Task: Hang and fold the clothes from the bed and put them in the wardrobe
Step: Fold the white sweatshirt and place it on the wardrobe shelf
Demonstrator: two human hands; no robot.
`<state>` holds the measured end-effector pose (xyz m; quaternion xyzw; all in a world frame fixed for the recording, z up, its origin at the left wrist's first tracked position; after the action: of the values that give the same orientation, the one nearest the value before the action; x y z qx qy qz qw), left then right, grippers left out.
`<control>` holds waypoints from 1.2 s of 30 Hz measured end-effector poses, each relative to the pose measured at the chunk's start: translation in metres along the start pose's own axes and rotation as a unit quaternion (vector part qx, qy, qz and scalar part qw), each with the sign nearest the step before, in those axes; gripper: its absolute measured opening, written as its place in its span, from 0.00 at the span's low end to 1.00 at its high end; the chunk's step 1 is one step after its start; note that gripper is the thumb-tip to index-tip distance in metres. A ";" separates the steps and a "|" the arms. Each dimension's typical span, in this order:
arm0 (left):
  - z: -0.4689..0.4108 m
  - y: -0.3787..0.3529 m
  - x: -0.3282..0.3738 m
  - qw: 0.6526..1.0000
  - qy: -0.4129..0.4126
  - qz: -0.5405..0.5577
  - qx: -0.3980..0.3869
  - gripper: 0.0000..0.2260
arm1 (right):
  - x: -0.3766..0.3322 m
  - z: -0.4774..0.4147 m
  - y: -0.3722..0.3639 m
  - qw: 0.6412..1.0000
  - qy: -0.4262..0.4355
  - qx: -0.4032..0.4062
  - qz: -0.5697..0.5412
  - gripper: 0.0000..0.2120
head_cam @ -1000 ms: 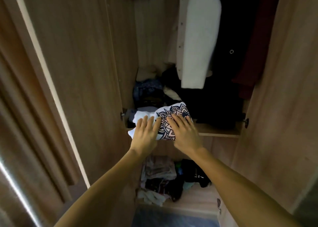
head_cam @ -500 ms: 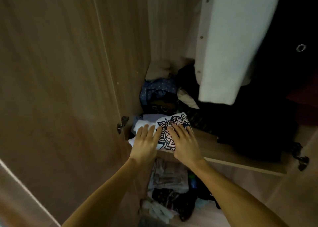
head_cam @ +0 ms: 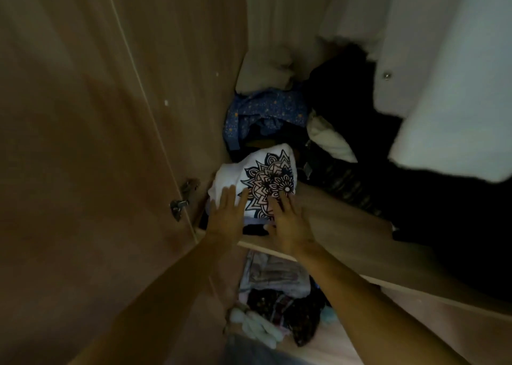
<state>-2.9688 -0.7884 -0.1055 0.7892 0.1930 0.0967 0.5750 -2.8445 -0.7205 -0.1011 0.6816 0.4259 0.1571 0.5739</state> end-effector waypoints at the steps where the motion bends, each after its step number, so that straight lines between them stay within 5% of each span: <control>1: 0.002 0.004 -0.002 0.999 0.003 0.019 0.026 0.38 | 0.000 0.001 -0.002 1.000 0.007 0.022 -0.019 0.31; 5: -0.004 0.021 -0.004 0.996 -0.002 0.056 0.071 0.32 | -0.005 -0.012 0.006 0.993 0.031 0.114 -0.030 0.27; 10: -0.002 -0.002 -0.007 1.000 0.004 0.017 -0.006 0.39 | -0.017 -0.017 -0.008 0.998 0.043 0.033 -0.011 0.31; 13: -0.003 0.013 0.004 1.000 -0.004 0.027 -0.014 0.39 | -0.020 -0.012 0.004 0.997 0.040 0.059 -0.022 0.28; 21: 0.031 0.102 0.009 0.967 0.020 0.228 0.113 0.27 | -0.031 0.017 0.087 0.990 0.041 0.129 -0.023 0.26; 25: 0.083 0.157 0.027 0.967 -0.009 0.194 0.164 0.26 | -0.054 0.048 0.126 0.985 0.084 0.141 -0.045 0.26; 30: 0.154 0.207 0.019 0.980 0.059 0.138 0.129 0.33 | -0.088 0.096 0.155 0.975 0.127 0.150 -0.103 0.28; 36: 0.244 0.269 -0.003 0.984 0.090 0.086 0.125 0.26 | -0.138 0.158 0.165 0.977 0.141 0.094 -0.132 0.30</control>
<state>-2.8283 -1.0727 0.0707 0.8569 0.1857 0.1914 0.4412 -2.7485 -0.9246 0.0415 0.6413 0.6016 0.1343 0.4569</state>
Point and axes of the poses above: each hand's wrist, its own z-axis away from the middle knuckle, its own y-axis out of the back of the hand, x = y × z, the point moved 7 cm from there along -z, towards the middle knuckle, and after that the axes turned 11 degrees about x, right-handed, at the moved point
